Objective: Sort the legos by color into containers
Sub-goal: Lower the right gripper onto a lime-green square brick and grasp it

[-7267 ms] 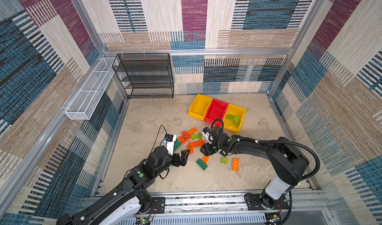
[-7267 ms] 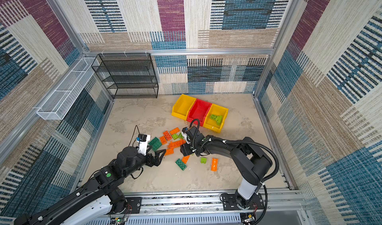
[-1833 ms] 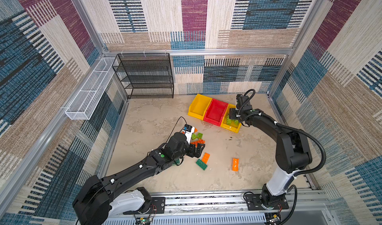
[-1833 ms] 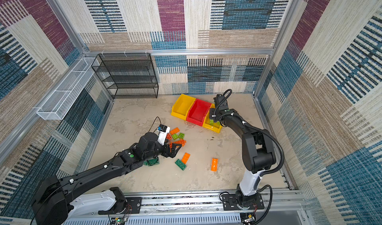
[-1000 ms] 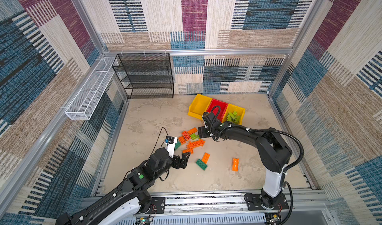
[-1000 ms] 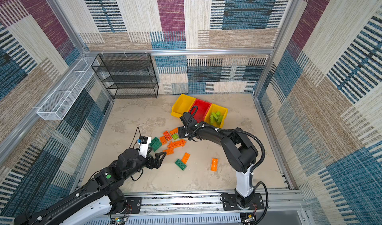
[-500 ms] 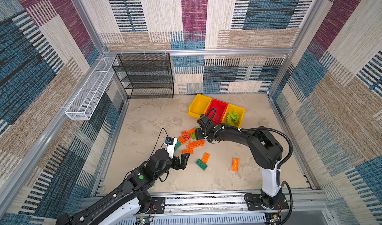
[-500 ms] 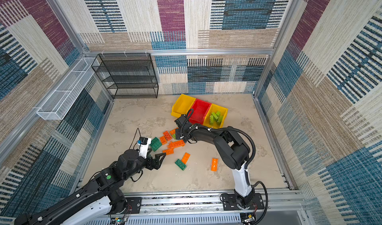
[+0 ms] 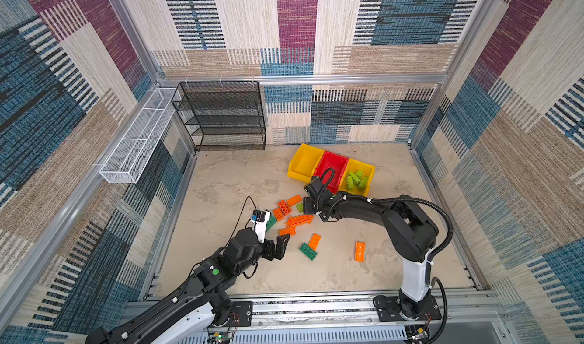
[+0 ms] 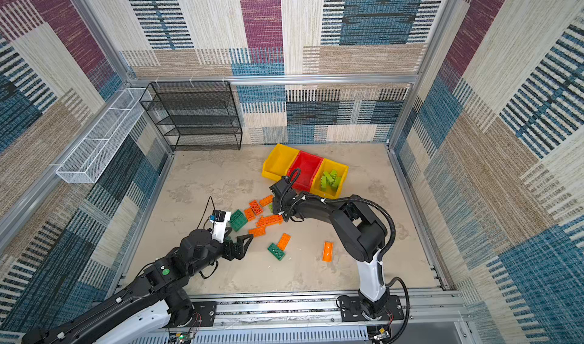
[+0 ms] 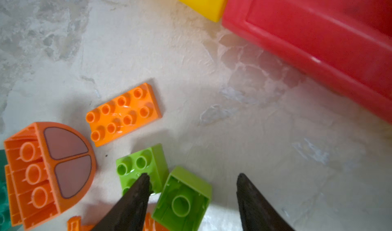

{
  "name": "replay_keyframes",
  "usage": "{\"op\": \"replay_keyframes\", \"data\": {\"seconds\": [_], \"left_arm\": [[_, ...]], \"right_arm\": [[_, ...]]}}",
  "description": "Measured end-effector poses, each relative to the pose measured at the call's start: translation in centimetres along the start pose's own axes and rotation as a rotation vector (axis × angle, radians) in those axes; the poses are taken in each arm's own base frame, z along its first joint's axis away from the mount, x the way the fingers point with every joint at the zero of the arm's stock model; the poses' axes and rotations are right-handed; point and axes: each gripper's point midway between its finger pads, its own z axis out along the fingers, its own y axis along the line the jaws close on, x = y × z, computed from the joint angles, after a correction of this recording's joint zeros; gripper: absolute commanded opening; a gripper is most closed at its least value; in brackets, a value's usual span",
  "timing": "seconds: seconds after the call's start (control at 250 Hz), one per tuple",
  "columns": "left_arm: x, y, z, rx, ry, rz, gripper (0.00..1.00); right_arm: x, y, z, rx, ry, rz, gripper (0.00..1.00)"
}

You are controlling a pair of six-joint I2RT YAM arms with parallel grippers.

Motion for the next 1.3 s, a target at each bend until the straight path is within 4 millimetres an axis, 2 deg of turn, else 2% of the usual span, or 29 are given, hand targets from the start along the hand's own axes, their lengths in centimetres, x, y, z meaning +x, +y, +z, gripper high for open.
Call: {"op": "replay_keyframes", "data": {"seconds": [0.548,0.952,1.092,1.3], "left_arm": [[-0.2,-0.1,-0.2,0.005,-0.010,0.000,0.99],[-0.3,-0.1,-0.1,0.002,-0.005,0.001,0.99],[-0.4,-0.2,0.0,0.001,-0.001,0.003,0.99],[-0.3,-0.2,0.4,-0.006,0.015,0.013,0.99]], "right_arm": [[1.0,-2.5,-2.4,0.082,0.015,-0.013,0.65],[1.5,-2.0,-1.7,0.060,0.035,-0.028,0.65],[1.5,-1.9,-1.4,0.060,0.036,-0.032,0.57],[1.6,-2.9,-1.1,0.075,0.039,-0.029,0.55]]}}
